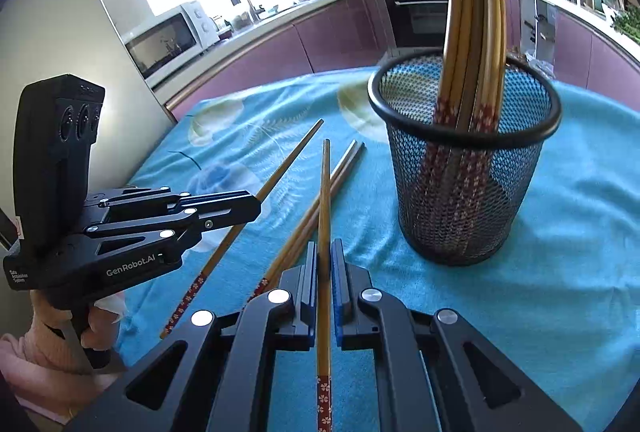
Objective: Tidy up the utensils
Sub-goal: 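Grasp a chopstick with the left gripper while the right gripper grasps another chopstick, then raise the left gripper's chopstick upright over the cup while the right gripper raises its chopstick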
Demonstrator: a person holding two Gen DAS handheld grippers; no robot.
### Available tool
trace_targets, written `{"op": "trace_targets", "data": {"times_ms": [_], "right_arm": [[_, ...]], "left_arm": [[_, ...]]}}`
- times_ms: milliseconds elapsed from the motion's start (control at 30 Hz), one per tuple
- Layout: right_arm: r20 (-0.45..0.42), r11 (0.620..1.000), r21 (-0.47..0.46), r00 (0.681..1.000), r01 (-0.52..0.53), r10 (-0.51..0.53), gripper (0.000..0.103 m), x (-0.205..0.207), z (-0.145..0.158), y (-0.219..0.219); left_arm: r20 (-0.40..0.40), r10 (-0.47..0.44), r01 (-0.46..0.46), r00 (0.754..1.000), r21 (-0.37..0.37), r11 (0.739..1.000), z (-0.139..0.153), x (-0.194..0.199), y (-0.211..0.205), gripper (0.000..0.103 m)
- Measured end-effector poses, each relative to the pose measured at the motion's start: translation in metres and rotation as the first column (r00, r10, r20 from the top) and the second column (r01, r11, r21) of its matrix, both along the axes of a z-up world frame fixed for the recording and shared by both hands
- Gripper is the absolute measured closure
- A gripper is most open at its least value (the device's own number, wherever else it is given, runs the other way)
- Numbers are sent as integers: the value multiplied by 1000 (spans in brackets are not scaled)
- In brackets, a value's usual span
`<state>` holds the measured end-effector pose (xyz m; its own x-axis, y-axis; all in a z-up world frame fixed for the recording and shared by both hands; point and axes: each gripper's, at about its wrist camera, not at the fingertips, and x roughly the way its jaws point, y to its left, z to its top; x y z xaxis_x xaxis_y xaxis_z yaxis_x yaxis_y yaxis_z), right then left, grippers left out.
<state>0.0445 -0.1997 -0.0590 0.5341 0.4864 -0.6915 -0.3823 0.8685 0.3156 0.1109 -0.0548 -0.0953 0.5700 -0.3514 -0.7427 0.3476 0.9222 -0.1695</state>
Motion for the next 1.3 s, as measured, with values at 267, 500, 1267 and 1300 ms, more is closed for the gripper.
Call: {"op": "trace_targets", "data": {"times_ms": [267,500,1267,1300], "right_arm": [[45,1000,22,999,-10,9,97,-9,16,-2],[79,999,38,997,-14,11,97,-15,28,-4],[164,997,82,986,7,-21,97,-28,51,-27],[168,996,86,985,9,-24,97,-28,52,-29]], "left_arm": [[32,-10,10,999,-16,1000,16,-11,0,95],[57,-17,19,998,-31,999,28,-17,0,95],[144,-56,66,988,-64,996,68,-37,-5,96],[147,-59,69,987,-68,995,70,-38,-5,96]]}}
